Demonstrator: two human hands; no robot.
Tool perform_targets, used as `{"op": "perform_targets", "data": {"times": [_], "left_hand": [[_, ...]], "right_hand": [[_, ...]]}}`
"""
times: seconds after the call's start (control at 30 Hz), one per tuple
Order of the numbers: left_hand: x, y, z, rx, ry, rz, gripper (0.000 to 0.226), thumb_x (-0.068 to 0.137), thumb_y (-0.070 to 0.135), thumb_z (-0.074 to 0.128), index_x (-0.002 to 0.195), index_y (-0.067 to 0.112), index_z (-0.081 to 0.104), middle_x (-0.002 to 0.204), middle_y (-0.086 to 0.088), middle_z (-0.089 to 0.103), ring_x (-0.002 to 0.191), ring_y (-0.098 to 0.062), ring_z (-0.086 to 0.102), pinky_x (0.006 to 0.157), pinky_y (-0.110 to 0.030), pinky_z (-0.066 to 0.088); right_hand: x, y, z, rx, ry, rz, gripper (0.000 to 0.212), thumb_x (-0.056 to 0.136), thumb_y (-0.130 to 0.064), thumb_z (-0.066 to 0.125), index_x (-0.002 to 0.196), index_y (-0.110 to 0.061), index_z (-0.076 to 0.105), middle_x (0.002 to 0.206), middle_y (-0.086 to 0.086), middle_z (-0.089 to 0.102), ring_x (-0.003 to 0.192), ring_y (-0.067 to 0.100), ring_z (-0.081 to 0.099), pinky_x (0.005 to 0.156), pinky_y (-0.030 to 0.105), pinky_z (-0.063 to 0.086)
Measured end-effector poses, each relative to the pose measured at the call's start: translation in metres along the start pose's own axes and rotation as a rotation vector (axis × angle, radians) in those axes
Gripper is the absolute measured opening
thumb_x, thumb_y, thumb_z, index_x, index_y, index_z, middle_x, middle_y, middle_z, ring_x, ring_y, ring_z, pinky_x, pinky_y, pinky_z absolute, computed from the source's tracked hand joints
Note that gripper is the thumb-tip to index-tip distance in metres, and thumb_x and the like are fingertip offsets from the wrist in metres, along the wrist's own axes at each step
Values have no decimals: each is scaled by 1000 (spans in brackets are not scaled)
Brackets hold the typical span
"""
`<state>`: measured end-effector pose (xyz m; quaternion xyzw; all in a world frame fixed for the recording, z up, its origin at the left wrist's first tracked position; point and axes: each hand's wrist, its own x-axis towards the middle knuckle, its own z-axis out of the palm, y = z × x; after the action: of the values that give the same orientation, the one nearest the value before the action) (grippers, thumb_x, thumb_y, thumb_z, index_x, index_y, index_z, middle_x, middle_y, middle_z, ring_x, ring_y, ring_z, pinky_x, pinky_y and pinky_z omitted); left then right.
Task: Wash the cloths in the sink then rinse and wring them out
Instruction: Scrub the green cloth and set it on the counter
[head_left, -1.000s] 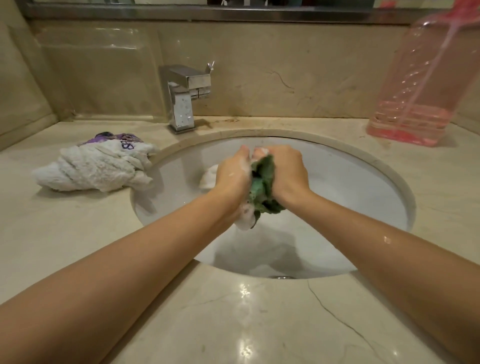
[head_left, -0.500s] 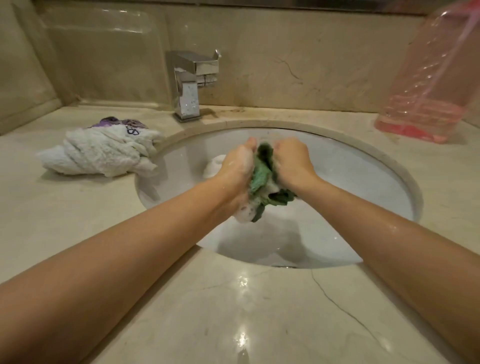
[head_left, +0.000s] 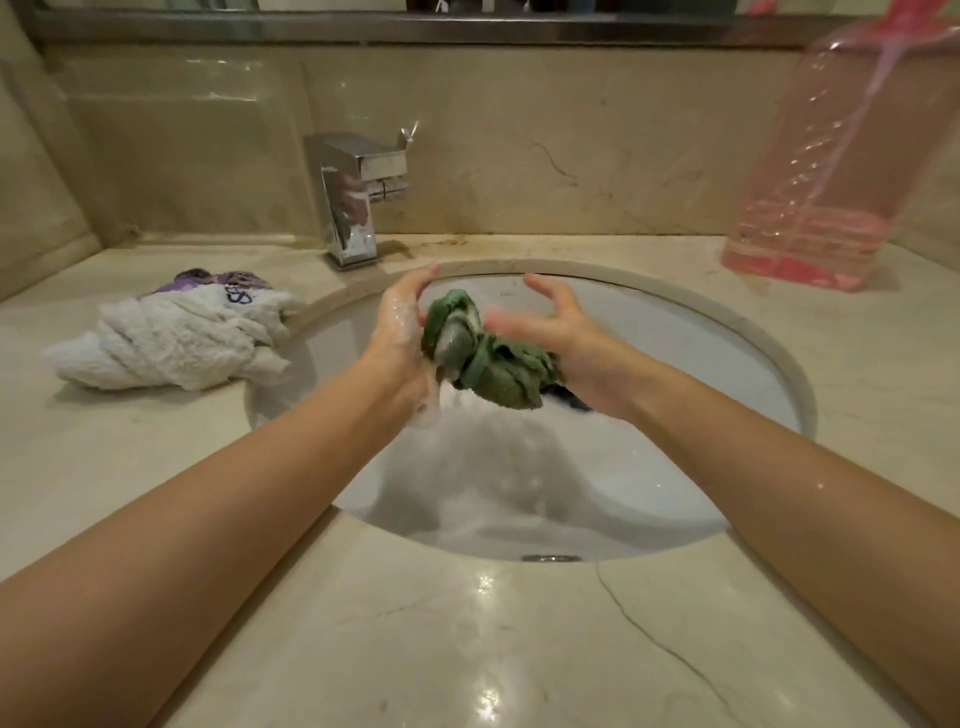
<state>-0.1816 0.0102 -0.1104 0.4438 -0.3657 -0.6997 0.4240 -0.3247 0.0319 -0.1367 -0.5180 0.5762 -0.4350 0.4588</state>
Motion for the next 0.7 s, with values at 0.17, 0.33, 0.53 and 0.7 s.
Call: {"op": "perform_targets", "data": {"times": [0.17,0.33,0.53,0.7], "left_hand": [[6,-8,-2,251,-28,55,19,87,25,65,90,7,58,95,-15,66,84,-25,64,67,-30,56],[12,-7,-3,520,28,132,8,90,12,62,96,7,58,80,-7,59,56,-13,60,37,-16,44],[15,-16,-5,511,18,94,12,94,18,46,85,11,52,79,-7,56,70,-18,49,54,-24,36],[15,-12,-4,496,15,113,24,100,32,40,88,15,51,71,-3,53,57,-14,48,49,-21,32]], "right_hand": [[5,14,9,-557,-85,-83,47,82,-12,70,122,-15,45,101,6,62,83,15,65,67,29,54],[4,2,-7,99,156,93,19,88,-4,41,101,-8,53,77,12,58,58,18,56,53,26,42],[3,5,-13,346,192,215,30,79,-30,42,95,-10,58,107,16,63,108,35,61,96,51,49],[2,2,-5,224,216,93,42,82,-47,63,105,-12,61,102,12,70,98,31,68,84,43,57]]}}
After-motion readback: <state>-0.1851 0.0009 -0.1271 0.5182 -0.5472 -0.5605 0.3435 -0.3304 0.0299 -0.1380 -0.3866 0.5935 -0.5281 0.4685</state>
